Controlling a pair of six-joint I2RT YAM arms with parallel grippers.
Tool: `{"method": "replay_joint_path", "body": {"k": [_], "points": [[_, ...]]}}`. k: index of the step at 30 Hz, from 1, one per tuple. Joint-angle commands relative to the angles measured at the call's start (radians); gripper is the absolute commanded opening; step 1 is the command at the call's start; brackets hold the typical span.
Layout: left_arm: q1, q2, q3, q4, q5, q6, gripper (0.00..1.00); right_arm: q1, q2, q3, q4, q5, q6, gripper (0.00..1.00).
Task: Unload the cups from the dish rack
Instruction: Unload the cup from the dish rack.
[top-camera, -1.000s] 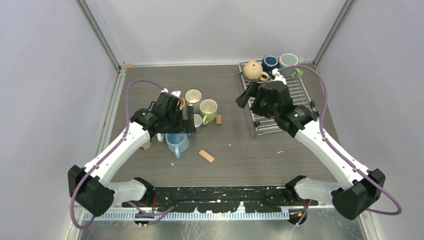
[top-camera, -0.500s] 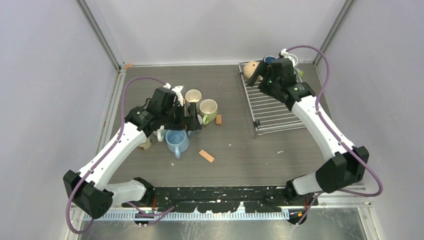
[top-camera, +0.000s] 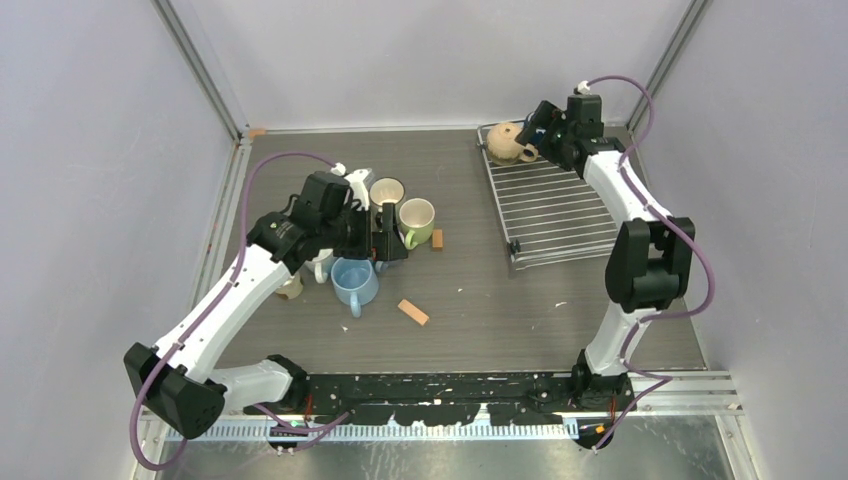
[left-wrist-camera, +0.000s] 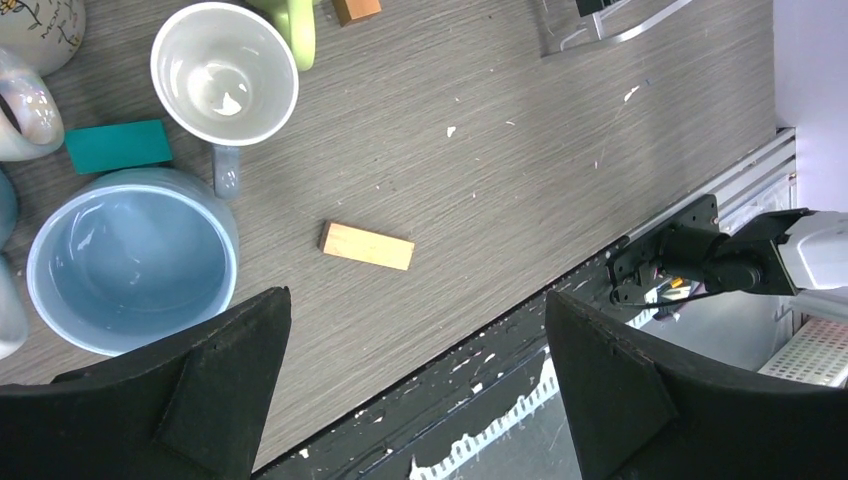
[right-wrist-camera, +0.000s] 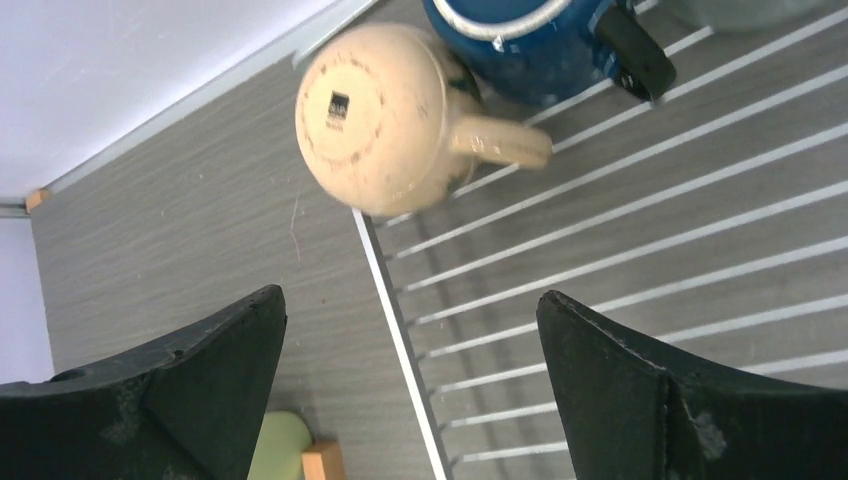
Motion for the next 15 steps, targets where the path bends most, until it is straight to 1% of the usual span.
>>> {"method": "replay_joint_path", "body": {"k": [1,4,8,15], "points": [[0.000,-0.030,0.038,0.017,0.031,0.025,1.00,-0.010,0.066,0.096,0.151,-0.074,-0.072,1.00],[0.000,-0.037,0.041,0.005,0.033,0.028,1.00,-0.018,0.113,0.112,0.203,-0.084,-0.097,1.00],[0.000,-0.041,0.046,-0.012,0.024,0.040,1.00,-0.040,0.185,0.161,0.214,-0.099,-0.104,1.00],[0.000,-0.032,0.060,-0.021,0.027,0.045,1.00,-0.051,0.250,0.200,0.217,-0.119,-0.110,1.00]]}}
